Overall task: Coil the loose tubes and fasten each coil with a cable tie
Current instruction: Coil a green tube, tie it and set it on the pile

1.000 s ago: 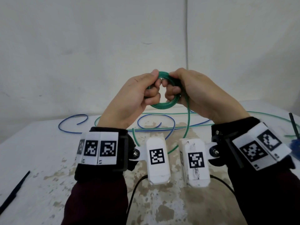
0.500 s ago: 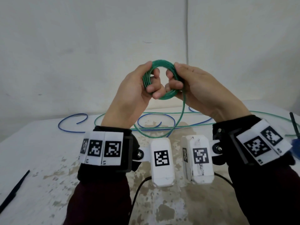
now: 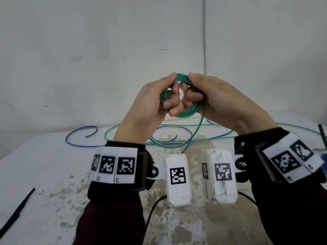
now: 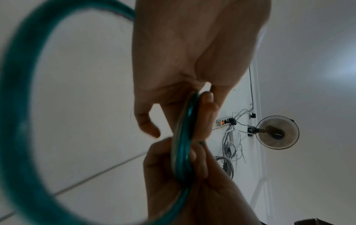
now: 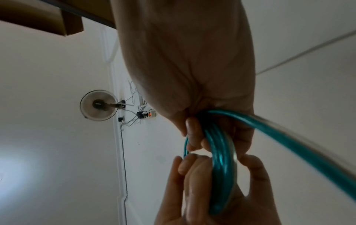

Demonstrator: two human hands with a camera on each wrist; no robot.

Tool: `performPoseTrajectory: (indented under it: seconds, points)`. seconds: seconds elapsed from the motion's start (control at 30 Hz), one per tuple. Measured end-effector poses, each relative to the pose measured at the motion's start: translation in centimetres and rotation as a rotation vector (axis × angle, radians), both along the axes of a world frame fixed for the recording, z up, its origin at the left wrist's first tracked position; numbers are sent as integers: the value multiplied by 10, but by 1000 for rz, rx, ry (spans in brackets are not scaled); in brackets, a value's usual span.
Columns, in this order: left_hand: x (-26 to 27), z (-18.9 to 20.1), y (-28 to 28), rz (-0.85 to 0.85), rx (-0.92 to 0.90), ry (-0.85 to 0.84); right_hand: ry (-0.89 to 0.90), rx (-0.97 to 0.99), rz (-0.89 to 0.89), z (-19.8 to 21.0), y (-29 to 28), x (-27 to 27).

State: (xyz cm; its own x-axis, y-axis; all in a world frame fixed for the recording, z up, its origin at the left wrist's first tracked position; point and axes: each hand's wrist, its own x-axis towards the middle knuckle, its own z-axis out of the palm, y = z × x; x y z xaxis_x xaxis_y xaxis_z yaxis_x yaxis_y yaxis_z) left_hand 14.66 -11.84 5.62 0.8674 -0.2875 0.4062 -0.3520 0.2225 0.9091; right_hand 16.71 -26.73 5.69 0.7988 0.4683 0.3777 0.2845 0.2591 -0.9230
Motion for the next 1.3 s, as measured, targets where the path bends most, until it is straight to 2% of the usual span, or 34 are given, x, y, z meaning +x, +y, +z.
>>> performPoseTrajectory:
  seconds: [0.1,0.23,0.33,0.47,0.63,0.73,0.8,0.93,1.07,1.17,1.3]
  points:
    - [1,-2,4,59,74,-38,0,-45,-43,-1,5,0]
    - [2,0,5,144,-79,-98,55,23,-34,1,5,-1]
    - [2,1,4,148,-103,-100,26,4,-3,0,0,-2]
    - [1,2,5,52,-3,-23,-4,29,-30,1,-1,0]
    - [-3,1,13,6,178,111,-62,-184,-72,-1,2,-2]
    - [-3,-1,14,22,225,52,-63,-195,-123,-1,5,-3]
    - [-2,-1,12,82,176,-36,-56,-124,-133,1,6,-3]
    - [0,1,6,172,-67,-100,-59,-77,-60,3,-1,-2]
    - [0,1,-2,177,-124,-105,-62,-45,-34,3,-5,-2]
    - [-2,4,-4,124,-56,-62,-70,1,-46,3,-5,-1]
    - [-4,4,3,92,95,43,-159,-126,-128,2,-4,-1]
